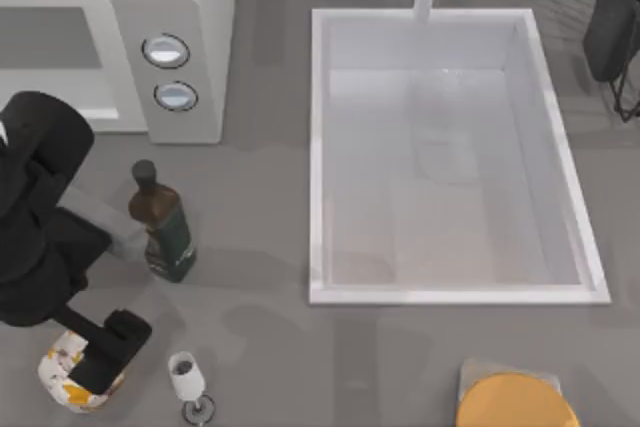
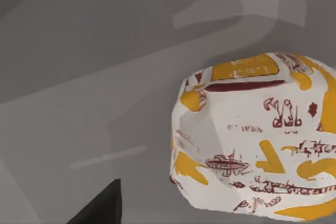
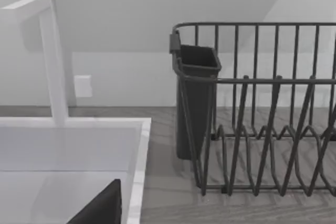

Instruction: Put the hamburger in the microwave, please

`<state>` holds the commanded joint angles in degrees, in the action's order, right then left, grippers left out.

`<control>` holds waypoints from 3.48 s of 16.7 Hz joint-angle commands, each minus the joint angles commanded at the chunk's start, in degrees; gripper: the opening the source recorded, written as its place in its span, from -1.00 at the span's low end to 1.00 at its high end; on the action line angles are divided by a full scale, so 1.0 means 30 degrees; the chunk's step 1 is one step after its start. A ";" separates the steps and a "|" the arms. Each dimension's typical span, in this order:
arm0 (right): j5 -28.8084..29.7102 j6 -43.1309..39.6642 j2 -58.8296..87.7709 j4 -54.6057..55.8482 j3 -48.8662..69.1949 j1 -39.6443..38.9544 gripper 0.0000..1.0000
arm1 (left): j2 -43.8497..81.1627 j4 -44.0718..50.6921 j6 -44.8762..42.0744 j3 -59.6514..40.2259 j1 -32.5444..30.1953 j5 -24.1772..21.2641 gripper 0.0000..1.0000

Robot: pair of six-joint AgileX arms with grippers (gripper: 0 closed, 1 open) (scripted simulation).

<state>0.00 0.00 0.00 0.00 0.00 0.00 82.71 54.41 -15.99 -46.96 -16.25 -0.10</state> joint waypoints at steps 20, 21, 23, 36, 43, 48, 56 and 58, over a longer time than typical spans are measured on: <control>0.0000 0.0000 0.0000 0.0000 0.0000 0.0000 1.00 | 0.3556 -0.7029 0.0063 0.3501 -0.0210 0.0003 0.25; 0.0000 0.0000 0.0000 0.0000 0.0000 0.0000 1.00 | 0.3556 -0.7029 0.0063 0.3501 -0.0210 0.0003 0.10; 0.0000 0.0000 0.0000 0.0000 0.0000 0.0000 1.00 | 0.3556 -0.7029 0.0063 0.3501 -0.0210 0.0003 -0.21; 0.0000 0.0000 0.0000 0.0000 0.0000 0.0000 1.00 | 0.3556 -0.7029 0.0063 0.3501 -0.0210 0.0003 -1.00; 0.0000 0.0000 0.0000 0.0000 0.0000 0.0000 1.00 | 0.1636 -0.3685 0.0225 0.1089 0.1145 0.0360 -1.00; 0.0000 0.0000 0.0000 0.0000 0.0000 0.0000 1.00 | -0.0098 0.0346 0.0318 -0.1676 0.1017 0.0162 -1.00; 0.0000 0.0000 0.0000 0.0000 0.0000 0.0000 1.00 | -0.1202 0.3185 0.0144 -0.2585 -0.0118 -0.0125 -1.00; 0.0000 0.0000 0.0000 0.0000 0.0000 0.0000 1.00 | -0.1114 0.3128 0.0119 -0.2525 -0.0029 -0.0095 -1.00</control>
<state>0.00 0.00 0.00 0.00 0.00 0.00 79.37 63.80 -15.63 -54.54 -16.33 -0.38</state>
